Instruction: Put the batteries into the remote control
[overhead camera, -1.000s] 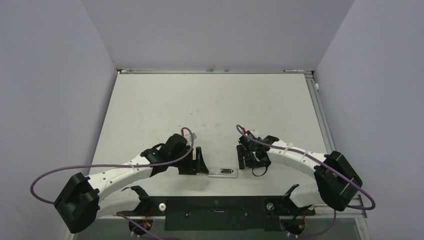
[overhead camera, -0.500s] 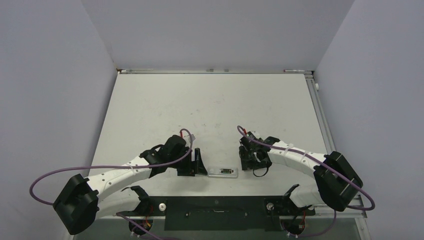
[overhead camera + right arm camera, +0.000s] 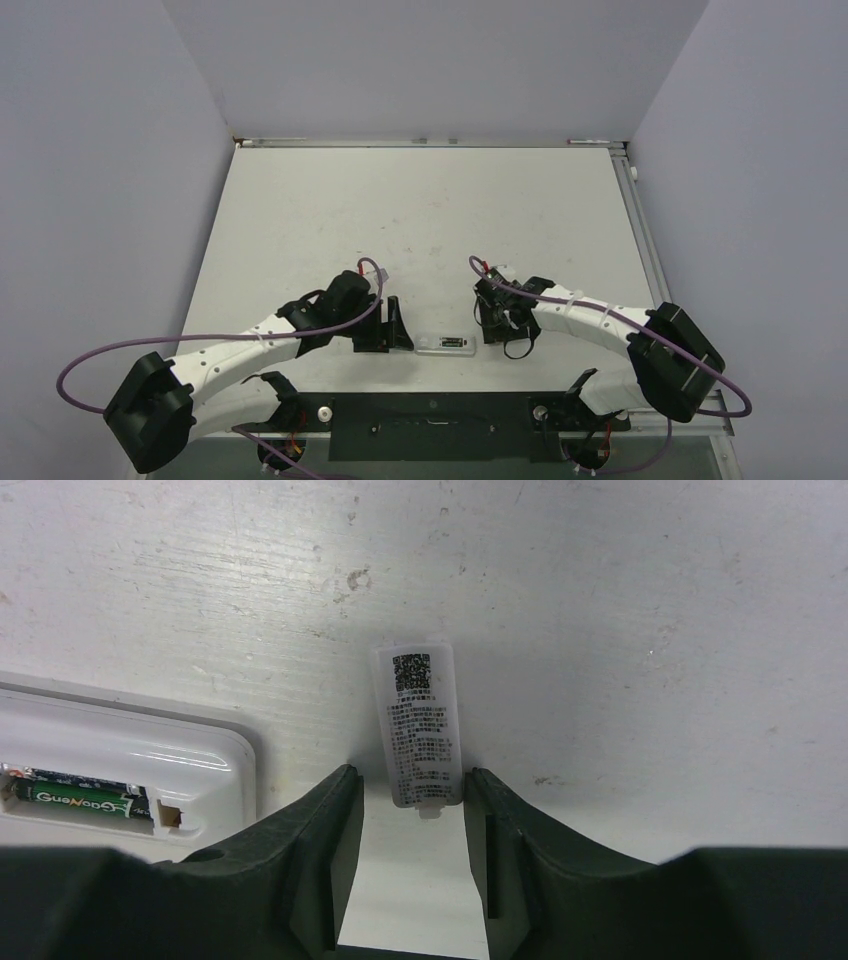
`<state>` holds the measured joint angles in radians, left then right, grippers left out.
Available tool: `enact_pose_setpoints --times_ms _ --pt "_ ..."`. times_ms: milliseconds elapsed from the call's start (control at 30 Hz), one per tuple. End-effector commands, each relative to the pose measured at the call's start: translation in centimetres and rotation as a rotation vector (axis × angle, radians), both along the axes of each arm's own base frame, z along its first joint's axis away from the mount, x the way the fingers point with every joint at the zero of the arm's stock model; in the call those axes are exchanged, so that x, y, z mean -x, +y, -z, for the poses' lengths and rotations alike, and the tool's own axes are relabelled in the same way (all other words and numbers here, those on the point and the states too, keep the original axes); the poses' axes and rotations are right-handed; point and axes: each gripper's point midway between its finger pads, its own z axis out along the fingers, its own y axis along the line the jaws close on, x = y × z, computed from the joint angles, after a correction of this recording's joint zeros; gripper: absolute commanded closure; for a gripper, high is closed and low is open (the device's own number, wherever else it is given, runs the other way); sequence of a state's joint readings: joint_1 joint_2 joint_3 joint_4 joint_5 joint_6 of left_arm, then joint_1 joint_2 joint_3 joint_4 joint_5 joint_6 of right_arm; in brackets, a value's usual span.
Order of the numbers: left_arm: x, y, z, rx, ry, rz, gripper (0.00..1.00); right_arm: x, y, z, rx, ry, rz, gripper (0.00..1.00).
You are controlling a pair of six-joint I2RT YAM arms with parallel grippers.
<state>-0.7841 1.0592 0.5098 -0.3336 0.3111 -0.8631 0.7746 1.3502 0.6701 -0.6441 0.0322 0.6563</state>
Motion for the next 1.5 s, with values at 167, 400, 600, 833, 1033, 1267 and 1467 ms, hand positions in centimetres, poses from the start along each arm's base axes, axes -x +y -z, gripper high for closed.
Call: enact_pose_setpoints --times_ms 167,400,600,833,1033,1267,1467 --pt "-0.1 0.1 -0.4 0.017 -0.005 -0.017 0.32 0.3 -0.9 0.5 0.082 -0.012 0.024 0.65" --pt "0.0 0.2 -0.2 0.014 -0.006 -0.019 0.32 0.2 -1.1 0.7 0.099 -0.016 0.033 0.78" --pt "-0.1 0.1 -0.3 0.016 -0.01 -0.016 0.32 -0.8 -0.7 -0.9 0.082 -0.065 0.04 0.91" --pt "-0.3 -0.1 -0.7 0.02 -0.021 -0.007 0.32 -1.7 0.4 -3.9 0.032 -0.121 0.014 0.91" --pt "-0.5 0.1 -0.8 0.019 -0.026 -0.004 0.32 -2.3 2.5 -6.7 -0.037 -0.153 -0.082 0.91" --pt "-1.2 0.6 -2.0 0.039 -0.049 -0.021 0.32 -2.5 5.7 -9.5 -0.085 -0.179 -0.29 0.91" --pt "-2.1 0.3 -5.2 0.125 -0.073 -0.014 0.31 -1.2 7.9 -10.9 -0.108 -0.178 -0.538 0.92"
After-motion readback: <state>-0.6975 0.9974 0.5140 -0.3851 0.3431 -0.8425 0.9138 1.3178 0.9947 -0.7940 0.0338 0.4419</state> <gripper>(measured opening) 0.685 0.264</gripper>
